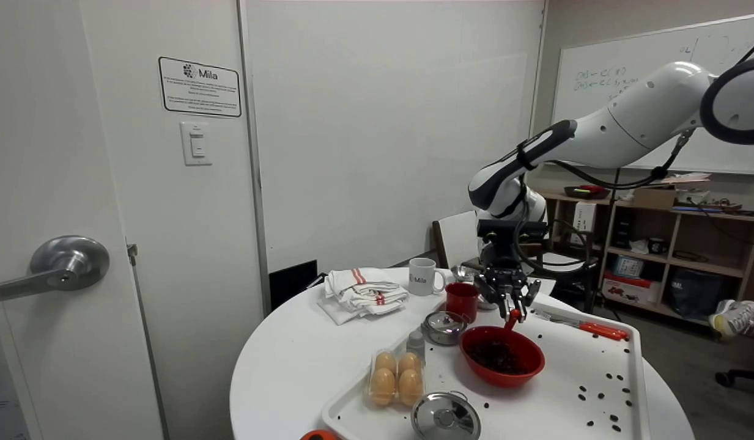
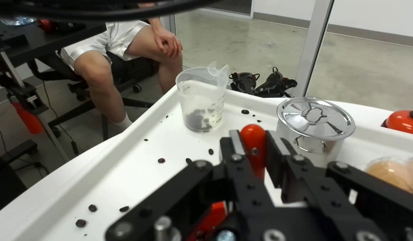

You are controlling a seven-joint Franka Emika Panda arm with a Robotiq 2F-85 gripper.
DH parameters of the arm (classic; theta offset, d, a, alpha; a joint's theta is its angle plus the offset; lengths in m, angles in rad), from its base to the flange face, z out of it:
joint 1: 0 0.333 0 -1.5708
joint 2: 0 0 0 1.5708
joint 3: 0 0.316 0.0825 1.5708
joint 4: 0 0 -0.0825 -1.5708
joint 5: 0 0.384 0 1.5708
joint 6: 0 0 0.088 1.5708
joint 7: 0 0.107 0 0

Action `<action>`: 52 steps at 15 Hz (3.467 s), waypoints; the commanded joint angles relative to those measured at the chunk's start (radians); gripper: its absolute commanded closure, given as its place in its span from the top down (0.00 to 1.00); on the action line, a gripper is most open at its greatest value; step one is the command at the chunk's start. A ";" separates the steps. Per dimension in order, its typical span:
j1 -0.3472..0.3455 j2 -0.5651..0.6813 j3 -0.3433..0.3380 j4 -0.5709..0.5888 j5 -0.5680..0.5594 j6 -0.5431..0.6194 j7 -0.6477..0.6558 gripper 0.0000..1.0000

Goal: Use the spoon to stir the contents of the red bowl

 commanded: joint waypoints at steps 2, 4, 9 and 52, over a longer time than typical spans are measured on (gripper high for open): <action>-0.026 -0.031 0.001 -0.087 -0.003 0.009 -0.089 0.09; -0.015 -0.014 -0.006 -0.091 -0.013 -0.007 -0.108 0.09; 0.051 0.026 -0.001 -0.075 -0.040 -0.021 -0.082 0.09; 0.114 -0.105 -0.126 -0.127 -0.075 0.037 0.106 0.09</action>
